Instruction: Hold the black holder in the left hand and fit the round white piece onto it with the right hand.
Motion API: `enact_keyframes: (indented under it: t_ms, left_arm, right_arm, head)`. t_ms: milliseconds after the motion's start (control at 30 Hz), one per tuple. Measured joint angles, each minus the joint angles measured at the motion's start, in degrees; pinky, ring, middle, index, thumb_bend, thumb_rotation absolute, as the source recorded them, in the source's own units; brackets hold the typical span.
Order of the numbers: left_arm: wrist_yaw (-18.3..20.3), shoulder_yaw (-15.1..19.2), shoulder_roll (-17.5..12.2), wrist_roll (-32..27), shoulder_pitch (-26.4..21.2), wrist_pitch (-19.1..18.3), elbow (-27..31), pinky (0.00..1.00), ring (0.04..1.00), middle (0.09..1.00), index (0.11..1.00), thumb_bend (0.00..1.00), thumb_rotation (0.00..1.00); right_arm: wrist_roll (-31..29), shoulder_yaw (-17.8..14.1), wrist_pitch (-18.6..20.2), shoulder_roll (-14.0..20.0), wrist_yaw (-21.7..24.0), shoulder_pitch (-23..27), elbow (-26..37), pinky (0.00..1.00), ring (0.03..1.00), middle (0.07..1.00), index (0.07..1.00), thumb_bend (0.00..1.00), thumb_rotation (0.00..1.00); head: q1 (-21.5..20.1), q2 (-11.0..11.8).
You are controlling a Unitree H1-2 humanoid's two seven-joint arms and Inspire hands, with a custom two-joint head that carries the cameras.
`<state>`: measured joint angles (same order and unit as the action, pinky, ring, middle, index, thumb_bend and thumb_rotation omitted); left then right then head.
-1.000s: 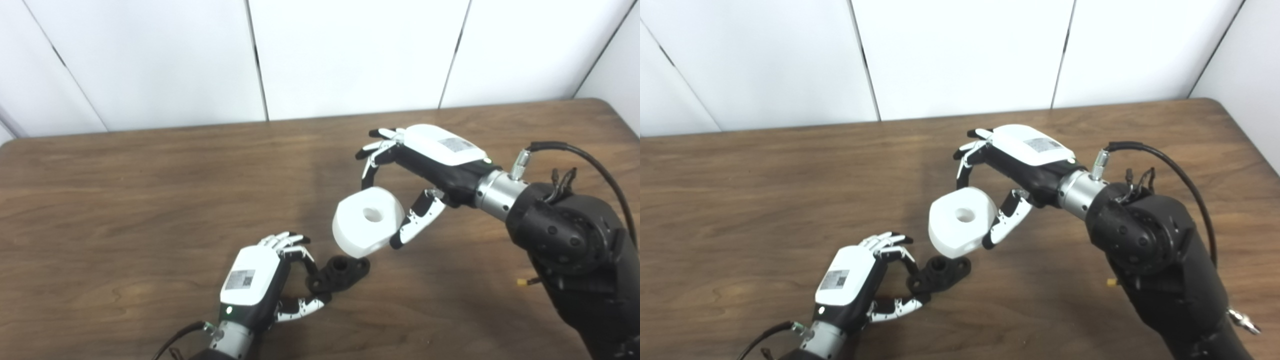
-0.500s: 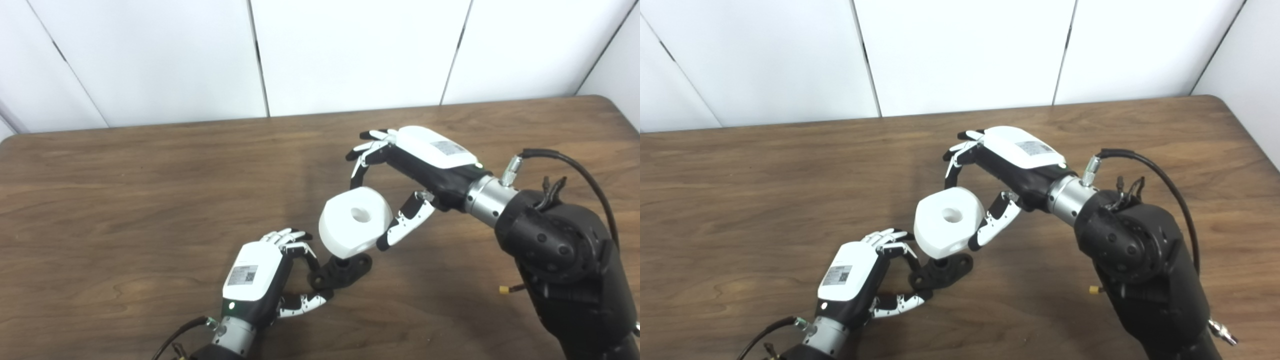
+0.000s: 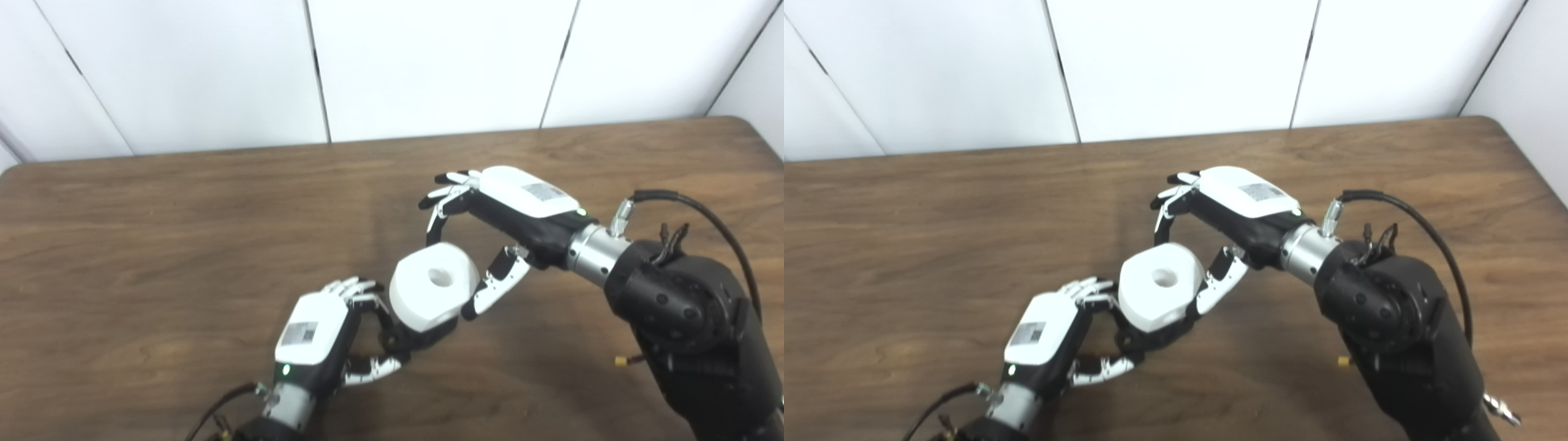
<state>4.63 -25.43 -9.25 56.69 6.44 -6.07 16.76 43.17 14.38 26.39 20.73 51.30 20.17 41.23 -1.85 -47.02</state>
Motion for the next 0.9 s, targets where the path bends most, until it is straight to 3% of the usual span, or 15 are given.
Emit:
enact_keyframes:
  t_ms: [900]
  left_arm:
    - [0.64,-0.03,0.75,0.71,-0.1,-0.35,0.06,0.86,0.865,0.812,0.489,0.52,0.05]
  right_arm:
    - [-0.6,1.69,-0.59,0.11,-1.07,-1.44,-2.4,1.0,0.968,0.852,0.482,0.53,0.14]
  head:
    - [0.26,-0.09]
